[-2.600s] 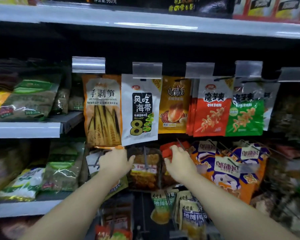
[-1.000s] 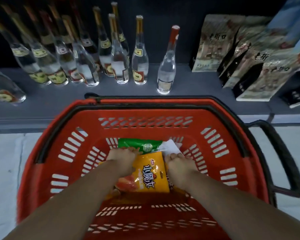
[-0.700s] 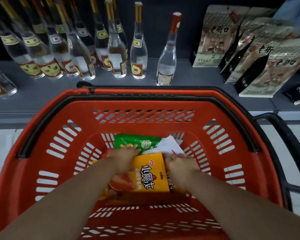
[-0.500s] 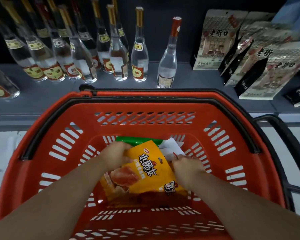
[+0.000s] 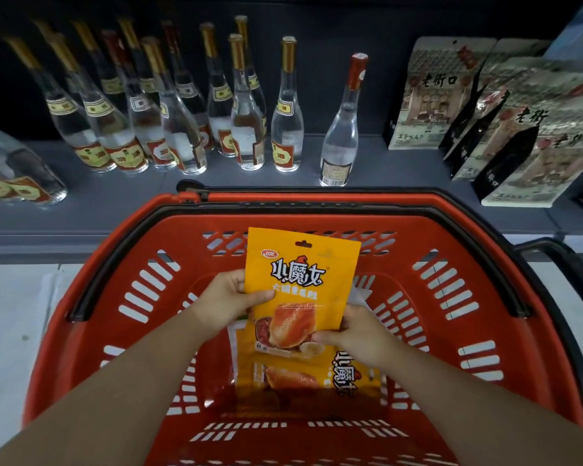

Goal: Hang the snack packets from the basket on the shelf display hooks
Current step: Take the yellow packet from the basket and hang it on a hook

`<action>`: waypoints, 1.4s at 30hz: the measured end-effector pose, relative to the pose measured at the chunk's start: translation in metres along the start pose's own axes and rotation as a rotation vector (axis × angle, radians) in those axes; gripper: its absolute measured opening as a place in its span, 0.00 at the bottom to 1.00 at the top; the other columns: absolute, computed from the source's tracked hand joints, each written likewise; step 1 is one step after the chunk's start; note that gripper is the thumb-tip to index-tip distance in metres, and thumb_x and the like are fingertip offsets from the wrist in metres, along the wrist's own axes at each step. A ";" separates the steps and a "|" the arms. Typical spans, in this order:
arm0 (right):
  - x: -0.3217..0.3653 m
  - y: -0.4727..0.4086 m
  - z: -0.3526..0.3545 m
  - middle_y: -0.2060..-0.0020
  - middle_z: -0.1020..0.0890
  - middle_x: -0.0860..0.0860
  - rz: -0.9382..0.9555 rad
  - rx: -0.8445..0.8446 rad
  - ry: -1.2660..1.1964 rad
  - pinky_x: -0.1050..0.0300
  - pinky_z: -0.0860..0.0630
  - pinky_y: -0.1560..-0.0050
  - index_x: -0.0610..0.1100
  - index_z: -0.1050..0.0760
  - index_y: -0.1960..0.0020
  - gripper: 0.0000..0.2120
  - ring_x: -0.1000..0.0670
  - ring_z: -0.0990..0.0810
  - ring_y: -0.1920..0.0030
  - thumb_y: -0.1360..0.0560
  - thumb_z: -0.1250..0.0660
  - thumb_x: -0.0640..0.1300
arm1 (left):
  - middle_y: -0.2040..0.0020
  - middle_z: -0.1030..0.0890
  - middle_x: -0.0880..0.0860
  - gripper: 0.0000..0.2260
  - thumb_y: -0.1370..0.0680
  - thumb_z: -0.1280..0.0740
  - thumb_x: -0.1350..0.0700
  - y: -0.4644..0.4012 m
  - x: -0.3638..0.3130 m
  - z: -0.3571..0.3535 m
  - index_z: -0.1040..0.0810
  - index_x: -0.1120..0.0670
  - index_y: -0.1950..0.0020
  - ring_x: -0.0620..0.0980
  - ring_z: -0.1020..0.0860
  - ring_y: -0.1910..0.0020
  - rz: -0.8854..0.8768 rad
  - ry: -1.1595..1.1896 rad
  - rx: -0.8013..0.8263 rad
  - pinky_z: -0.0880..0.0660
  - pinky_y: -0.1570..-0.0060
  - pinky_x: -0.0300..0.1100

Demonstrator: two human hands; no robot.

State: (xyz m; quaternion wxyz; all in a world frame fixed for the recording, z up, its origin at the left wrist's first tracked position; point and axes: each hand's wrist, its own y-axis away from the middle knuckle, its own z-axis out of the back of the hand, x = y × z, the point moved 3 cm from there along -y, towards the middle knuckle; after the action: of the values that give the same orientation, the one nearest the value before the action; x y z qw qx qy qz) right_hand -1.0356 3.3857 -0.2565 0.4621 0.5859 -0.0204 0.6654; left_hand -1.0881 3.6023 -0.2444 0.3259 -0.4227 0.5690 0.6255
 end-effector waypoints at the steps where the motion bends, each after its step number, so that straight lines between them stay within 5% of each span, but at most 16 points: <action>1: -0.001 -0.001 0.003 0.51 0.15 0.55 -0.009 -0.024 -0.047 0.51 0.22 0.43 0.47 0.19 0.45 0.13 0.56 0.17 0.50 0.29 0.26 0.43 | 0.53 0.14 0.54 0.09 0.26 0.30 0.64 0.000 0.001 0.000 0.19 0.58 0.47 0.51 0.15 0.55 0.021 0.027 -0.001 0.20 0.61 0.39; 5: 0.000 0.001 0.016 0.58 0.15 0.56 -0.062 -0.043 -0.146 0.68 0.25 0.61 0.43 0.18 0.50 0.05 0.61 0.18 0.60 0.26 0.30 0.37 | 0.45 0.16 0.49 0.15 0.28 0.27 0.59 0.002 0.011 -0.001 0.22 0.48 0.43 0.48 0.18 0.45 0.169 -0.067 0.148 0.23 0.49 0.41; 8: 0.001 0.001 0.024 0.51 0.15 0.49 -0.060 -0.106 -0.230 0.65 0.22 0.56 0.40 0.19 0.46 0.09 0.55 0.17 0.52 0.26 0.30 0.37 | 0.43 0.17 0.48 0.16 0.27 0.28 0.63 0.006 0.020 -0.007 0.21 0.50 0.41 0.45 0.19 0.44 0.226 -0.162 0.284 0.25 0.46 0.37; 11: 0.006 0.002 0.026 0.54 0.15 0.49 -0.050 -0.141 -0.253 0.54 0.20 0.50 0.41 0.18 0.53 0.04 0.52 0.16 0.54 0.27 0.29 0.36 | 0.49 0.15 0.50 0.13 0.29 0.25 0.60 0.003 0.022 -0.014 0.17 0.52 0.46 0.47 0.18 0.47 0.167 -0.304 0.210 0.25 0.41 0.43; 15: 0.026 0.009 0.034 0.53 0.14 0.44 -0.015 -0.200 -0.253 0.46 0.20 0.45 0.36 0.18 0.52 0.05 0.44 0.16 0.51 0.27 0.28 0.36 | 0.61 0.21 0.61 0.14 0.29 0.24 0.56 0.001 0.003 -0.014 0.19 0.65 0.51 0.54 0.22 0.59 0.086 -0.319 0.064 0.26 0.55 0.45; 18: 0.060 0.026 0.049 0.53 0.14 0.42 0.003 -0.229 -0.288 0.43 0.21 0.45 0.35 0.19 0.51 0.07 0.42 0.16 0.50 0.27 0.28 0.36 | 0.65 0.21 0.55 0.10 0.28 0.25 0.60 0.018 -0.039 -0.017 0.20 0.67 0.57 0.51 0.22 0.64 0.030 -0.308 0.016 0.26 0.63 0.37; 20: 0.091 0.047 0.063 0.54 0.14 0.43 0.011 -0.244 -0.305 0.42 0.21 0.47 0.36 0.18 0.52 0.06 0.39 0.16 0.51 0.28 0.28 0.36 | 0.62 0.15 0.48 0.02 0.28 0.26 0.63 0.040 -0.079 -0.021 0.17 0.59 0.56 0.46 0.18 0.62 0.012 -0.276 0.020 0.23 0.61 0.35; 23: 0.150 0.084 0.087 0.53 0.14 0.46 0.030 -0.242 -0.308 0.51 0.20 0.47 0.38 0.18 0.49 0.08 0.46 0.15 0.52 0.28 0.27 0.36 | 0.58 0.14 0.49 0.05 0.27 0.27 0.61 0.078 -0.146 -0.025 0.16 0.56 0.52 0.47 0.16 0.57 0.004 -0.238 0.029 0.21 0.58 0.36; 27: 0.256 0.155 0.135 0.57 0.14 0.50 0.071 -0.243 -0.291 0.50 0.21 0.47 0.37 0.18 0.51 0.08 0.52 0.15 0.56 0.28 0.27 0.38 | 0.72 0.19 0.44 0.08 0.25 0.30 0.54 0.146 -0.275 -0.032 0.18 0.48 0.64 0.41 0.20 0.70 -0.026 -0.181 0.026 0.24 0.67 0.34; 29: 0.317 0.201 0.159 0.58 0.13 0.50 0.096 -0.251 -0.283 0.48 0.23 0.44 0.34 0.19 0.53 0.08 0.53 0.15 0.55 0.29 0.27 0.39 | 0.72 0.19 0.45 0.11 0.24 0.31 0.53 0.183 -0.344 -0.034 0.19 0.49 0.67 0.43 0.20 0.70 -0.019 -0.184 0.018 0.22 0.64 0.38; 32: 0.404 0.272 0.192 0.57 0.15 0.42 0.150 -0.274 -0.297 0.48 0.21 0.50 0.32 0.21 0.54 0.09 0.49 0.16 0.57 0.29 0.27 0.38 | 0.59 0.16 0.58 0.19 0.29 0.28 0.42 0.237 -0.441 -0.037 0.18 0.59 0.59 0.61 0.18 0.56 -0.037 -0.180 0.004 0.21 0.48 0.53; 35: 0.485 0.339 0.217 0.47 0.23 0.31 0.189 -0.312 -0.331 0.41 0.21 0.51 0.32 0.22 0.48 0.31 0.35 0.20 0.50 0.39 0.24 0.57 | 0.54 0.15 0.57 0.17 0.33 0.26 0.41 0.292 -0.537 -0.044 0.14 0.54 0.55 0.58 0.17 0.50 -0.064 -0.142 -0.004 0.22 0.46 0.51; 38: 0.548 0.383 0.241 0.51 0.19 0.35 0.241 -0.356 -0.337 0.33 0.27 0.42 0.47 0.17 0.56 0.35 0.35 0.22 0.45 0.53 0.24 0.71 | 0.61 0.14 0.46 0.09 0.26 0.28 0.56 0.339 -0.624 -0.051 0.13 0.50 0.66 0.42 0.16 0.58 -0.124 -0.146 0.017 0.23 0.55 0.36; 40: 0.581 0.403 0.260 0.54 0.15 0.42 0.295 -0.367 -0.309 0.36 0.25 0.42 0.53 0.16 0.56 0.35 0.39 0.19 0.46 0.55 0.25 0.74 | 0.58 0.13 0.46 0.03 0.32 0.23 0.48 0.357 -0.669 -0.056 0.13 0.46 0.63 0.42 0.16 0.56 -0.180 -0.149 0.027 0.24 0.50 0.41; 42: 0.619 0.427 0.276 0.55 0.14 0.43 0.345 -0.410 -0.282 0.36 0.24 0.43 0.51 0.16 0.54 0.32 0.40 0.17 0.48 0.50 0.24 0.71 | 0.55 0.13 0.50 0.25 0.49 0.21 0.34 0.364 -0.701 -0.051 0.12 0.48 0.60 0.48 0.16 0.53 -0.258 -0.104 -0.005 0.22 0.49 0.44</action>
State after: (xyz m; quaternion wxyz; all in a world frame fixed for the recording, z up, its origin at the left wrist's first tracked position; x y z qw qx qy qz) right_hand -1.0284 3.3502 0.5442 0.4437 0.5549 -0.3175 0.6280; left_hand -1.1016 3.5521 0.5455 0.4317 -0.4601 0.4906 0.6010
